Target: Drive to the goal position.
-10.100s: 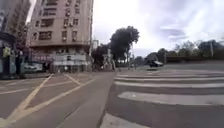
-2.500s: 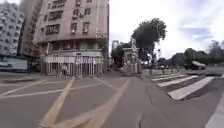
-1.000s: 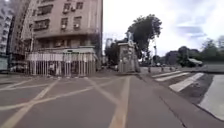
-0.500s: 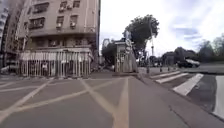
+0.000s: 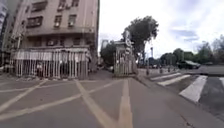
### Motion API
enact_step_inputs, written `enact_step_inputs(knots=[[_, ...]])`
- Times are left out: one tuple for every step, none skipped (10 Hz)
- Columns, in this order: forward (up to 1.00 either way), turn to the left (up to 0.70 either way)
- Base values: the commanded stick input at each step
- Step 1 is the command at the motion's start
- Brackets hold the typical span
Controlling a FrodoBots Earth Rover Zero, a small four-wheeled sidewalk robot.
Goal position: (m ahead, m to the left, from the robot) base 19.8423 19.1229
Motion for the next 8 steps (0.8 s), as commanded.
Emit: enact_step_inputs(knots=[[0.7,0.0],[0.7,0.0],[0.7,0.0],[0.7,0.0],[0.7,0.0],[0.7,0.0],[0.7,0.0],[0.7,0.0]])
